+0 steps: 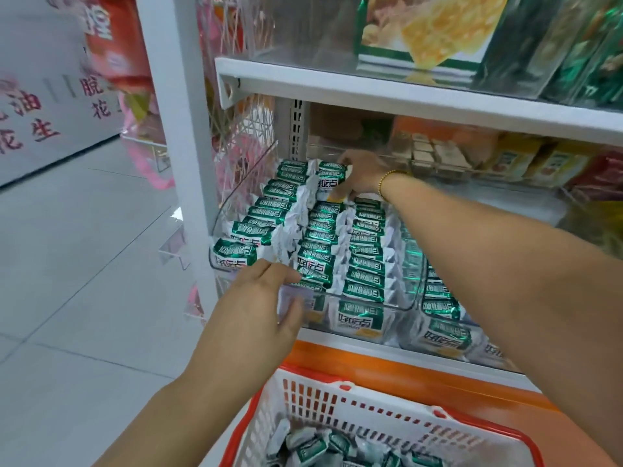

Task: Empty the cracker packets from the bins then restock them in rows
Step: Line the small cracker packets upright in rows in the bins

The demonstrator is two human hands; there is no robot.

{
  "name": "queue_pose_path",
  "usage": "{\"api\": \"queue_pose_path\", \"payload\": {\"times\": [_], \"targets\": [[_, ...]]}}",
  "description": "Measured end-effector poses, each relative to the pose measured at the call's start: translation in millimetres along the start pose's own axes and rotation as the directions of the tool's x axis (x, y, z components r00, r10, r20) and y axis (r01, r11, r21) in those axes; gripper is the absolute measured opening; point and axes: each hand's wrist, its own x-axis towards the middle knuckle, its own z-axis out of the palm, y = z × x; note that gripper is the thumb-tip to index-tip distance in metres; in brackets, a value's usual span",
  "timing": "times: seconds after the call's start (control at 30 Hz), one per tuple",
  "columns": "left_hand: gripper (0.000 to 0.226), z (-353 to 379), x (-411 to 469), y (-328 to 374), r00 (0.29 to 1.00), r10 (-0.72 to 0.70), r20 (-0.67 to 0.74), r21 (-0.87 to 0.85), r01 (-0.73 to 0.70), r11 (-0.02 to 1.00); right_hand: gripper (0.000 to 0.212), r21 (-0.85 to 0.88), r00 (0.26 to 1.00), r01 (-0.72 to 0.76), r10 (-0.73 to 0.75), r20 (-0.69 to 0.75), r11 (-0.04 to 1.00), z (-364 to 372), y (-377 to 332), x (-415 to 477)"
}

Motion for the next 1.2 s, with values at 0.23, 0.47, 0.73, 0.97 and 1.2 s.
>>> {"api": "queue_pose_path", "payload": {"times": [0.23,0.47,0.73,0.97,1.2], "targets": [[0.031,2,-6,3,1.000,0.023,0.017,0.017,-0.023,1.000,0.087,-0.305,0.996,-0.006,-0.022,-0.087,0.952,4,-7,-13],[0.007,7,-22,21,0.994,0.093,0.049,-0.034,-0.092,0.995,0.021,-0.354,0.947,0.208,-0.278,-0.160,0.912,-10,-18,-109],[0.019,63,-80,44,0.822,0.067,0.566,0.025,-0.099,0.995,0.021,-0.129,0.835,0.509,-0.525,-0.165,0.851,44,55,-272],[0.015,129,-144,24,0.466,-0.117,0.877,0.218,-0.168,0.961,0.020,-0.059,0.885,0.145,-0.103,0.454,0.988,139,147,-311],[0.046,175,-218,-5,0.355,-0.289,0.889,0.307,0.006,0.952,0.040,-0.286,0.765,0.027,0.164,0.623,0.958,250,243,-350]]}}
